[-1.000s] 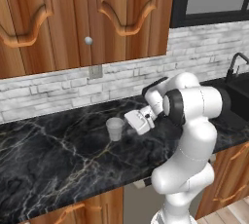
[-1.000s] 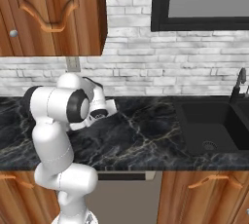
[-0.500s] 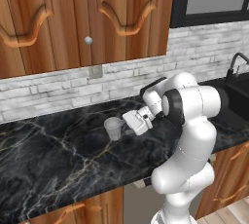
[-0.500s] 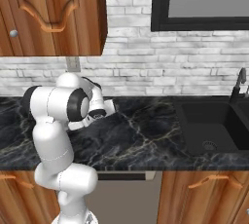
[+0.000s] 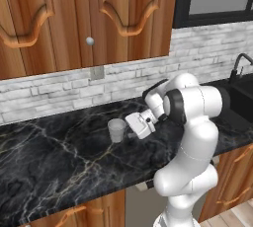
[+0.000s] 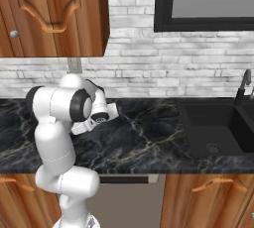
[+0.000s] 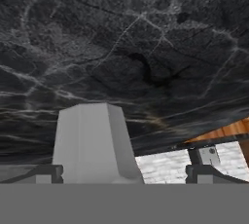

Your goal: Move the glass cup from next to the sink to the open cabinet. Then, move the bowl with the sweet potato to the fridge to clear the area for faucet cleaning.

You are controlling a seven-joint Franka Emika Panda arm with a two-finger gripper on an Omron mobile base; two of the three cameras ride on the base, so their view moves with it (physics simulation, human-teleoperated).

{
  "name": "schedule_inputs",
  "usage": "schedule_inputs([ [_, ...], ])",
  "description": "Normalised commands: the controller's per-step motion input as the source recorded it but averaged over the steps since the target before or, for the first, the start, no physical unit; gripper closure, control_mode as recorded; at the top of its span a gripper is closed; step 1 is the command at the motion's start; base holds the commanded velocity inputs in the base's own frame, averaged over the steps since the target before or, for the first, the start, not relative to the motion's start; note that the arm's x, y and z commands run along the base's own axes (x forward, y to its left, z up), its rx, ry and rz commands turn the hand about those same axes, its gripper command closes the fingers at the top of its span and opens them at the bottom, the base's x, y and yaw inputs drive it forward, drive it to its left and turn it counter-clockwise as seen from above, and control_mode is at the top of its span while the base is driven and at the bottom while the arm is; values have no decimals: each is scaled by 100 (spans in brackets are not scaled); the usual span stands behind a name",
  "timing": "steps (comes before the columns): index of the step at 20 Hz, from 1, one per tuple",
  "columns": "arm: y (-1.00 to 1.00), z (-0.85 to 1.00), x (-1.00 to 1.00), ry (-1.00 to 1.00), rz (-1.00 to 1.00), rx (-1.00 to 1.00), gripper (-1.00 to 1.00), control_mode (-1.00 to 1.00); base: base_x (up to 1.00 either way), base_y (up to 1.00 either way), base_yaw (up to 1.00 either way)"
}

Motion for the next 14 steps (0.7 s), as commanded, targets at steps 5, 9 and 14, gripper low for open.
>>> schedule_inputs([
  [5,0,-5,20,0,-2,0,-100,-100,0,0,0],
  [9,4,-4,9,0,-2,0,-100,-100,0,0,0],
  [14,11,-4,-10,0,0,0,-100,-100,0,0,0],
])
